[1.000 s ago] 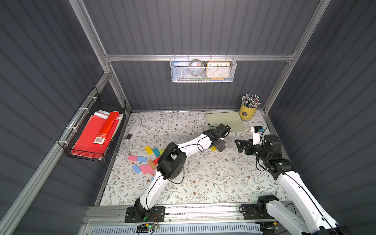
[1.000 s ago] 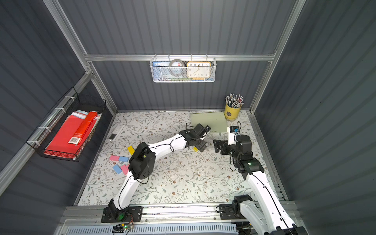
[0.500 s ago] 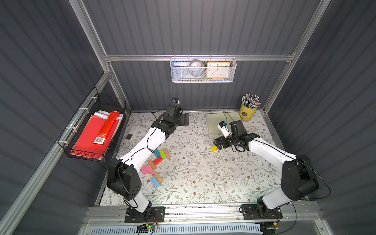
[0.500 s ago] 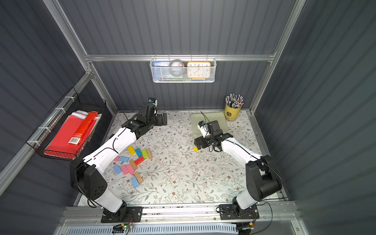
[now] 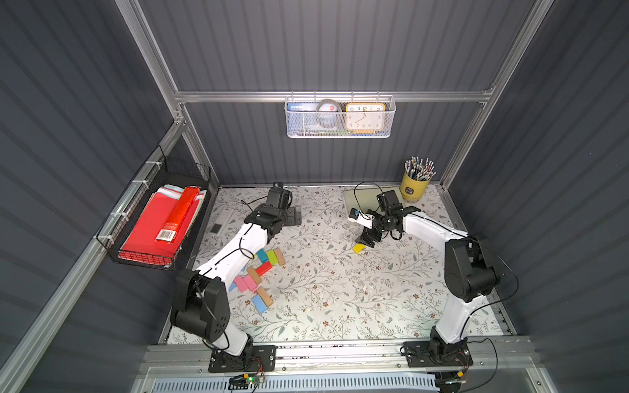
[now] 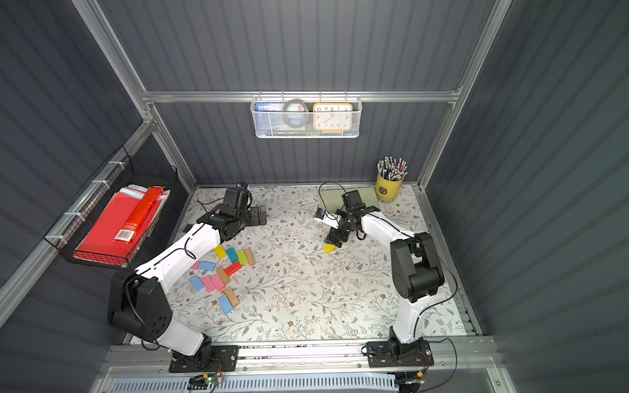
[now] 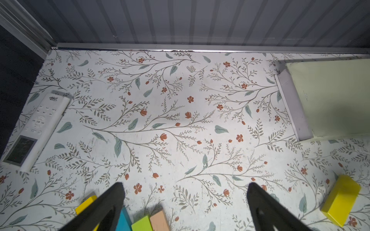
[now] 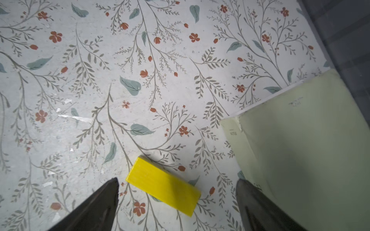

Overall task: Assemble the number 8 with building blocks
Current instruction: Adjust the building block at the center of the board.

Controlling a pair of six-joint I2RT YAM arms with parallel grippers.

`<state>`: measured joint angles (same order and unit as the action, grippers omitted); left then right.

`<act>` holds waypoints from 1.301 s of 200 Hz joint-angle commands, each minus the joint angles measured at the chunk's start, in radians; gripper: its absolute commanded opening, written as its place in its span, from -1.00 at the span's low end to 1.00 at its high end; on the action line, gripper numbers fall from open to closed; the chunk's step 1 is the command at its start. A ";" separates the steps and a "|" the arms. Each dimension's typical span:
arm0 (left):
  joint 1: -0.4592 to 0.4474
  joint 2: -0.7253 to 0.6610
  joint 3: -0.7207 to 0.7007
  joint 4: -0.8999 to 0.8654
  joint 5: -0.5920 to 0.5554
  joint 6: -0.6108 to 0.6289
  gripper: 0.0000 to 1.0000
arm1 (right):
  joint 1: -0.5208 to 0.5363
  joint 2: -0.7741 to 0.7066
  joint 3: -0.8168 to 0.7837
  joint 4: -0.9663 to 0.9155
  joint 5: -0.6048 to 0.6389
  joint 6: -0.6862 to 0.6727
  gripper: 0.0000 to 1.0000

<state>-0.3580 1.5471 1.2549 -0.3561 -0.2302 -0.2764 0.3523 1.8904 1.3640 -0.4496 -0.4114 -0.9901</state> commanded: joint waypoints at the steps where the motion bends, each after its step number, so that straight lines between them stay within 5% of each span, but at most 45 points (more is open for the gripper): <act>1: 0.014 -0.036 -0.029 0.032 0.020 -0.021 0.99 | -0.006 0.063 0.066 -0.144 -0.051 -0.155 0.87; 98: 0.036 -0.025 -0.052 0.046 0.072 -0.022 0.99 | -0.013 0.196 0.152 -0.293 -0.079 -0.305 0.81; 260: 0.044 -0.010 -0.049 0.046 0.094 -0.015 0.99 | -0.027 0.168 0.027 -0.144 -0.028 -0.227 0.11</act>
<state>-0.3233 1.5398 1.2167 -0.3084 -0.1490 -0.2863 0.3378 2.0834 1.4204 -0.5968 -0.4492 -1.2228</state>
